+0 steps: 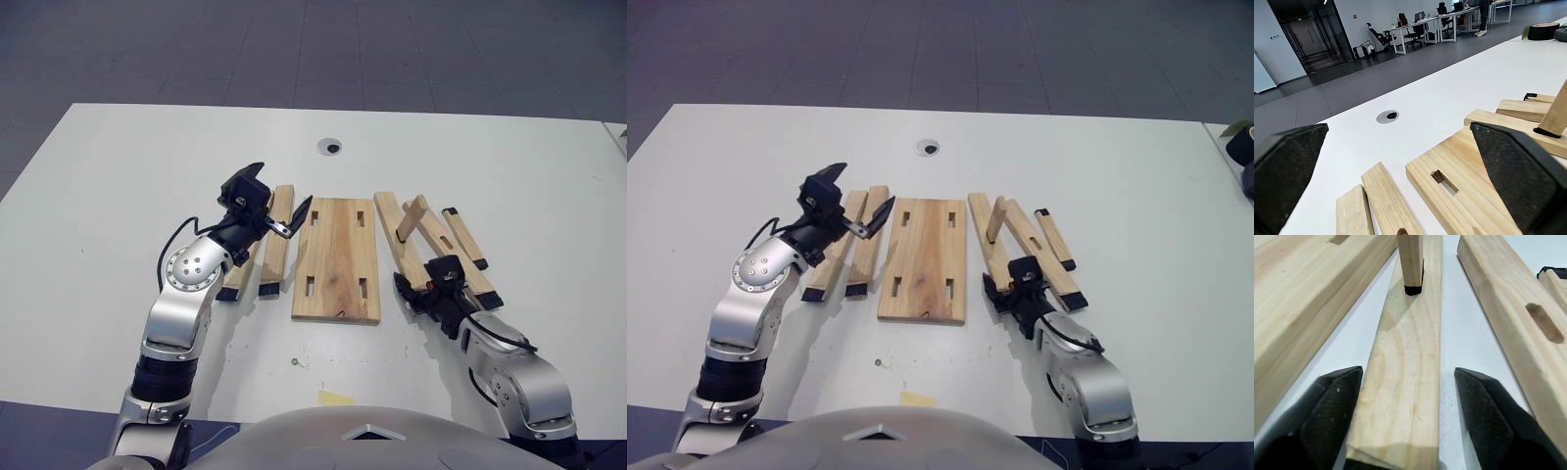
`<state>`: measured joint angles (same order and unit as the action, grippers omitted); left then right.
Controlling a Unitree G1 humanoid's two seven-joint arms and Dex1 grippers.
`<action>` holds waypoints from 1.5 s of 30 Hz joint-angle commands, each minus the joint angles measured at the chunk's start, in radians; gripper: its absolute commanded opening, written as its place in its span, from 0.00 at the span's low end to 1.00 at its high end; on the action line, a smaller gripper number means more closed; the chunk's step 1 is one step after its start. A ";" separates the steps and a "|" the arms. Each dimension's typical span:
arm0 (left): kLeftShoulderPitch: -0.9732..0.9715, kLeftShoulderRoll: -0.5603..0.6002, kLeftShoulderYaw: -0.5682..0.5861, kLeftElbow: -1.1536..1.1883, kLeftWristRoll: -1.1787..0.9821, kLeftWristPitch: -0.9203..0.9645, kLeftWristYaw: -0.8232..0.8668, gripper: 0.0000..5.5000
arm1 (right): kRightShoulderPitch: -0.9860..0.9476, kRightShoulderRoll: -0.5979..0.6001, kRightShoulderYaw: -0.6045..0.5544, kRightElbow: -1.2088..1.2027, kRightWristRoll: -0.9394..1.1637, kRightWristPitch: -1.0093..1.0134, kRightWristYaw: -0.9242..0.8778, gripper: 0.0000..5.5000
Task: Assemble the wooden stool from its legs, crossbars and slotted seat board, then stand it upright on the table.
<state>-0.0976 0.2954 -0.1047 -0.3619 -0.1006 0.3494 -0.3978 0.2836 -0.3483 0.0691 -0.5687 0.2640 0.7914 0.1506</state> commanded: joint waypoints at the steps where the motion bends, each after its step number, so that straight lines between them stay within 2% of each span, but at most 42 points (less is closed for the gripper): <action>1: 0.006 0.012 -0.009 -0.007 0.013 0.009 0.000 0.98 | 0.008 -0.006 0.012 0.028 -0.027 0.010 0.005 0.47; 5: 0.001 0.015 -0.006 -0.006 0.011 0.009 -0.002 0.98 | -0.004 -0.002 0.017 0.042 -0.048 -0.011 0.005 0.38; 11: -0.017 0.018 0.000 0.014 0.008 -0.001 -0.009 0.98 | -0.026 0.020 0.017 0.069 -0.079 -0.081 -0.002 0.38; 14: -0.052 -0.019 0.048 0.016 -0.058 0.045 0.005 0.98 | -0.065 0.045 0.003 0.109 -0.124 -0.228 -0.024 0.38; 15: -0.078 -0.056 0.091 0.012 -0.127 0.094 0.020 0.98 | -0.083 0.056 -0.005 0.128 -0.141 -0.305 -0.032 0.38; 18: -0.208 -0.207 0.298 0.012 -0.577 0.316 0.122 0.98 | -0.135 0.066 0.011 0.185 -0.180 -0.581 0.011 0.38; 21: -0.275 -0.226 0.396 0.057 -0.913 0.465 0.168 0.98 | -0.171 0.071 0.028 0.208 -0.173 -0.738 0.073 0.38; 27: -0.288 -0.201 0.406 0.082 -1.360 0.546 0.289 0.98 | -0.213 0.063 0.093 0.199 -0.154 -0.877 0.187 0.38; 35: -0.307 -0.183 0.344 0.088 -1.531 0.518 0.509 0.98 | -0.241 0.062 0.161 0.203 -0.133 -0.945 0.302 0.38; 45: -0.330 -0.041 0.371 0.072 -1.503 0.485 0.494 0.68 | -0.215 0.071 0.156 0.195 -0.144 -0.944 0.304 0.38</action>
<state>-0.4148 0.2282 0.2695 -0.2864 -1.6122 0.8358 0.1021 0.0610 -0.2847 0.2276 -0.3685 0.1208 -0.1458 0.4587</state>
